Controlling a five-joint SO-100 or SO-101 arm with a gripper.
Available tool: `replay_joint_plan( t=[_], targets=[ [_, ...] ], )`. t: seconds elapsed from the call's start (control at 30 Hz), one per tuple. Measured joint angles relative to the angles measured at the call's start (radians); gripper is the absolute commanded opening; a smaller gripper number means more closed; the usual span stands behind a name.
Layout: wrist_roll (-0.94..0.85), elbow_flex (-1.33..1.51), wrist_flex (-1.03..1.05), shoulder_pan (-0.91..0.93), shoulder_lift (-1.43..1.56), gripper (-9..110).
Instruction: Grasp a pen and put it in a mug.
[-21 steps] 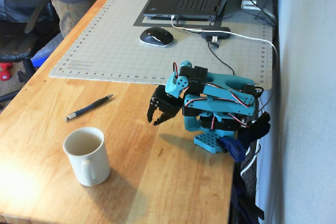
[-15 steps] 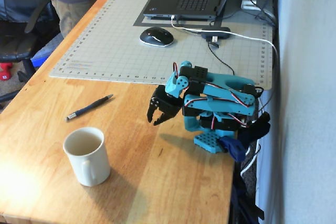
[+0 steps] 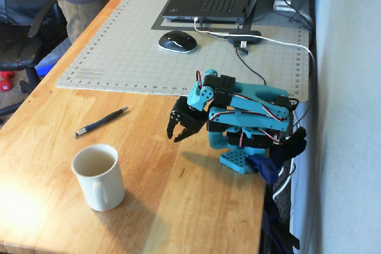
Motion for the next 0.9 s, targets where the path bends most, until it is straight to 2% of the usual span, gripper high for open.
replay_joint_plan(
  t=[0.17, 0.4, 0.73, 0.9],
  targets=[
    [0.005, -0.017, 0.003, 0.0, -0.009, 4],
    [0.049, -0.213, 0.003, 0.0, -0.265, 4],
    [0.364, -0.591, -0.012, 0.0, -0.663, 5],
    [0.525, -0.764, -0.12, 0.032, -0.9, 12]
  ],
)
